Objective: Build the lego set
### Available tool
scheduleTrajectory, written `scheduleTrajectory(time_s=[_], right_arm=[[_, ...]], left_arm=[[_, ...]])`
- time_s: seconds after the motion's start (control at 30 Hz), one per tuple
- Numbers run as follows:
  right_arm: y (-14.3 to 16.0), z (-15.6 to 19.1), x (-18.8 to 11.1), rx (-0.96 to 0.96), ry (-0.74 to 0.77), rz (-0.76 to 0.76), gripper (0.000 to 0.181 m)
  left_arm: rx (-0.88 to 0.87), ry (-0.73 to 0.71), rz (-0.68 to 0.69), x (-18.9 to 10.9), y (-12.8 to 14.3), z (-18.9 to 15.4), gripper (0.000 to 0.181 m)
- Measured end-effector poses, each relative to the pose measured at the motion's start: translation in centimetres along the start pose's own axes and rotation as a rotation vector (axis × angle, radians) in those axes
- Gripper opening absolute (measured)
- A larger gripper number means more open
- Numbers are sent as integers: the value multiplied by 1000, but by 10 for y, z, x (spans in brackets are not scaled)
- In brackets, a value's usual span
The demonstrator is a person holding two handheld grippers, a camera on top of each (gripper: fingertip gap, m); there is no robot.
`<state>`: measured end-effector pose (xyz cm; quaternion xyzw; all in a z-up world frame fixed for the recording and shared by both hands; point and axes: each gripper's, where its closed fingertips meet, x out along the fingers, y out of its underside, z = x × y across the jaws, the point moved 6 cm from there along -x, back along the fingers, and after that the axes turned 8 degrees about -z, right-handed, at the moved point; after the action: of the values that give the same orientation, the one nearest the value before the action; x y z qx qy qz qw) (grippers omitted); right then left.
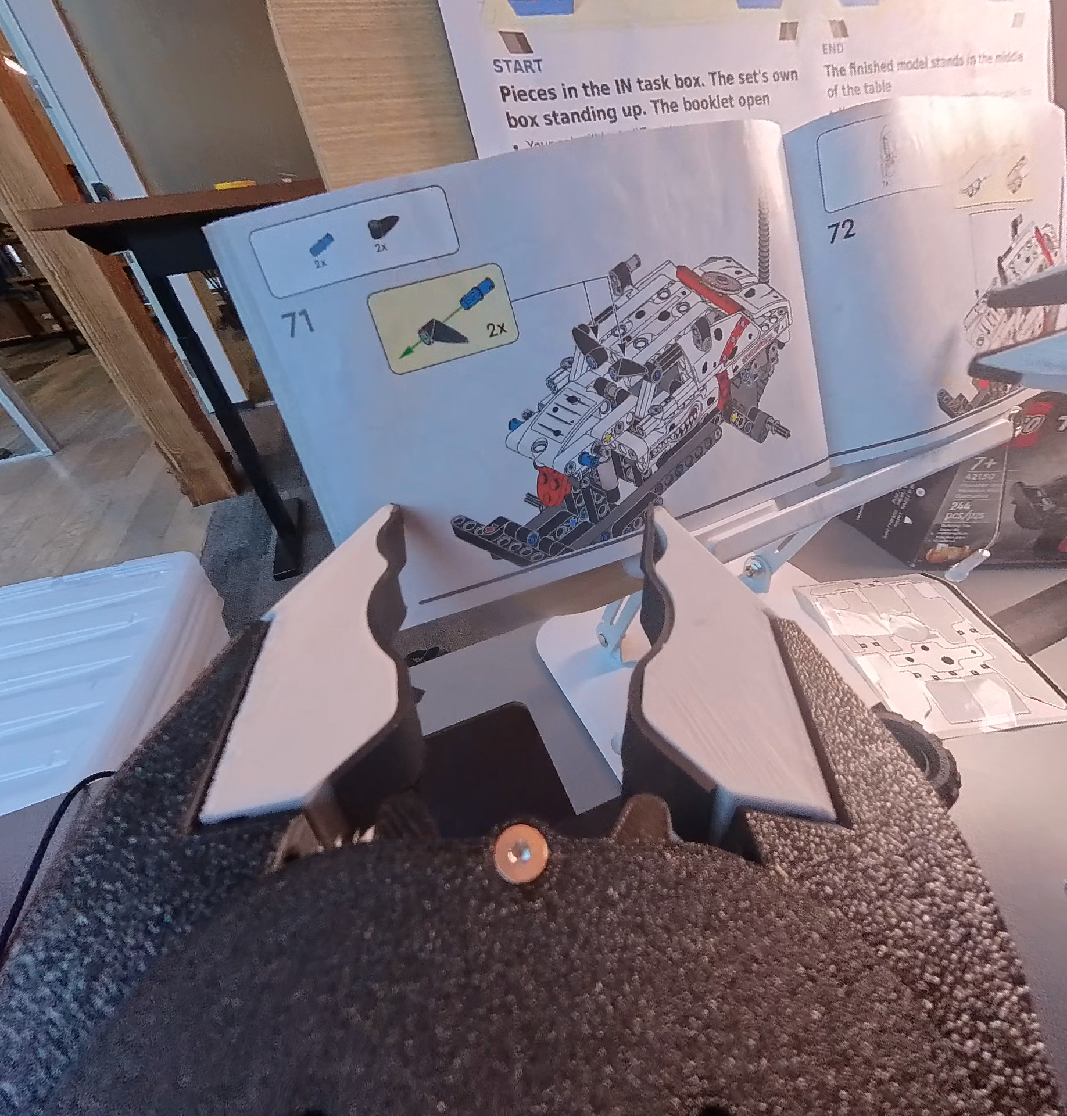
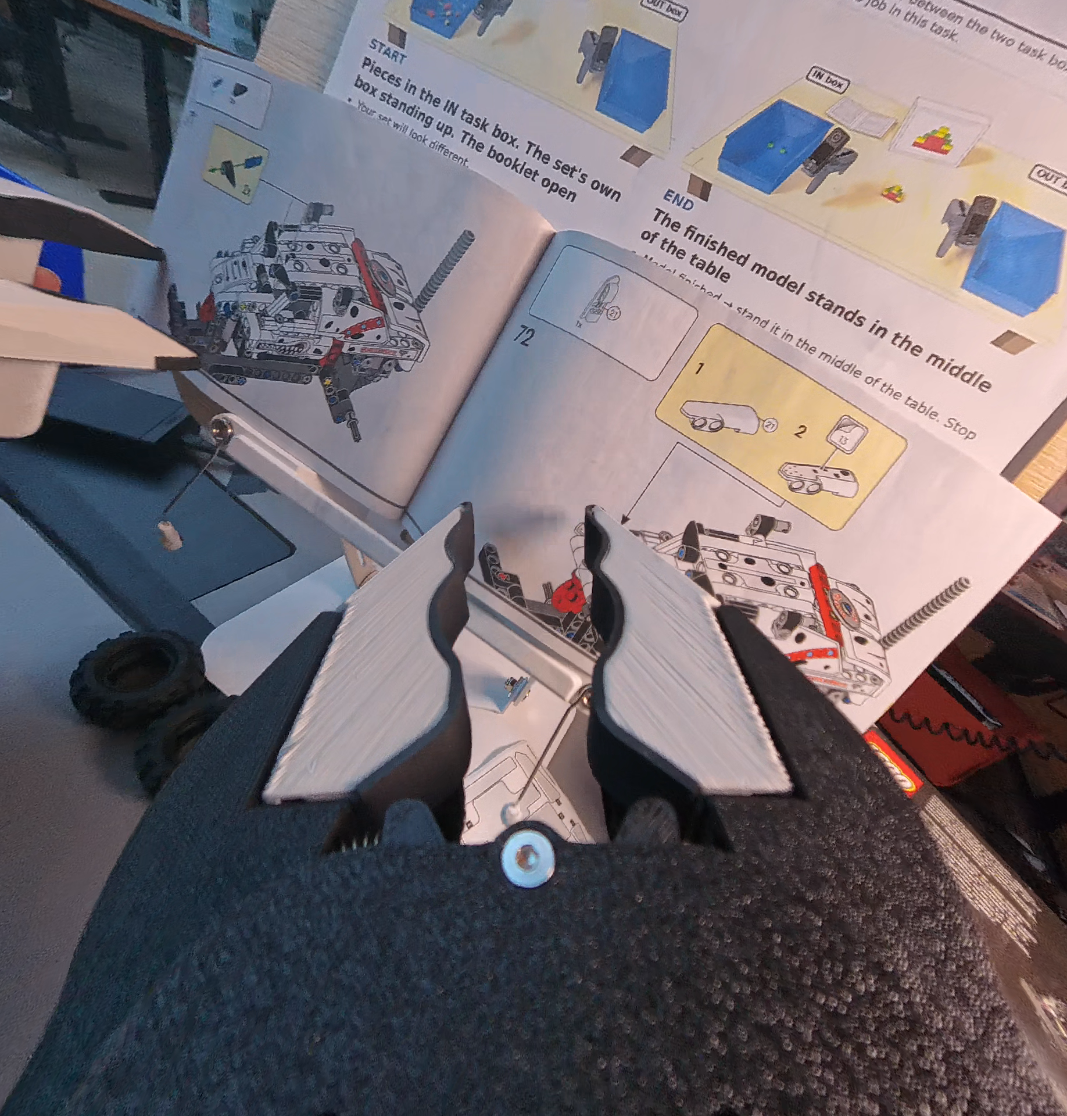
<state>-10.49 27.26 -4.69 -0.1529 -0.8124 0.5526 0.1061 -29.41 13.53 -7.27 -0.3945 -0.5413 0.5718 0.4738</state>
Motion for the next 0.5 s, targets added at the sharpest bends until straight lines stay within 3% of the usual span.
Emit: scheduleTrajectory(time_s=[0.27, 0.4, 0.5], right_arm=[[-1, 24, -31, 19, -109, -28, 34], [-10, 37, -48, 59, -155, -82, 31], [-13, 43, -56, 100, -163, -105, 30]], left_arm=[[19, -96, -31, -1, -5, 2, 53], [108, -9, -180, -12, -34, -19, 20], [160, 21, -180, -8, -44, -30, 3]])
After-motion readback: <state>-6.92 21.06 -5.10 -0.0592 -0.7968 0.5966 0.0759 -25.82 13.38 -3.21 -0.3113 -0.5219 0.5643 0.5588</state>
